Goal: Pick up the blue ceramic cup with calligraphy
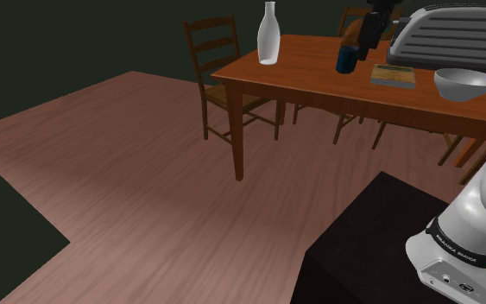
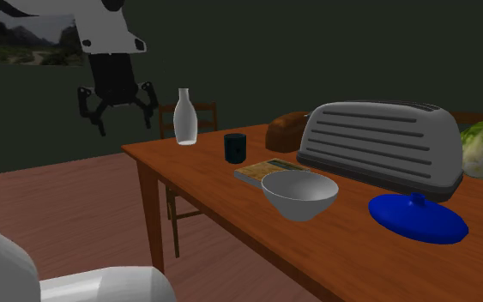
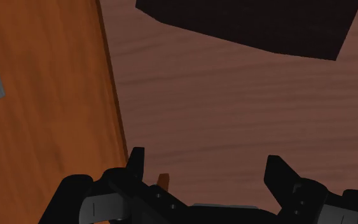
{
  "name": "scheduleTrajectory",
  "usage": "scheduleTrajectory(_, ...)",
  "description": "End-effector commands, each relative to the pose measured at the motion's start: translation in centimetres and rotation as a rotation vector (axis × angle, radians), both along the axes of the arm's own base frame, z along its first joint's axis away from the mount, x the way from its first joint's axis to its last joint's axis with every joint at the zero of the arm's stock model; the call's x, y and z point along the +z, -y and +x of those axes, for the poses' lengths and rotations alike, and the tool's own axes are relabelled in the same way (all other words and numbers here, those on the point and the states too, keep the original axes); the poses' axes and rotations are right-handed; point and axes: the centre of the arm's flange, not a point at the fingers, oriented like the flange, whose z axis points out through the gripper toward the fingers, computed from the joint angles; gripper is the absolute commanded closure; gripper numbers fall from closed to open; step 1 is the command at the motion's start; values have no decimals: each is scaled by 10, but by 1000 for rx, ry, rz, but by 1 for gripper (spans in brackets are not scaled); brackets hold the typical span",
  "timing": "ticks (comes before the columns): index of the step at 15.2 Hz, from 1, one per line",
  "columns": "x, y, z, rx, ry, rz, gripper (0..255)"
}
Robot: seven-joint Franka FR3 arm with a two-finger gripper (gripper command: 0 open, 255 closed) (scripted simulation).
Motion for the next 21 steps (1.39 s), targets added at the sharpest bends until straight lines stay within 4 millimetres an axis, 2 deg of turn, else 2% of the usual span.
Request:
scheduleTrajectory(1, -4, 23, 16, -3, -9, 1, 0)
scheduleTrajectory(21, -47, 241, 176, -33, -102, 14, 0)
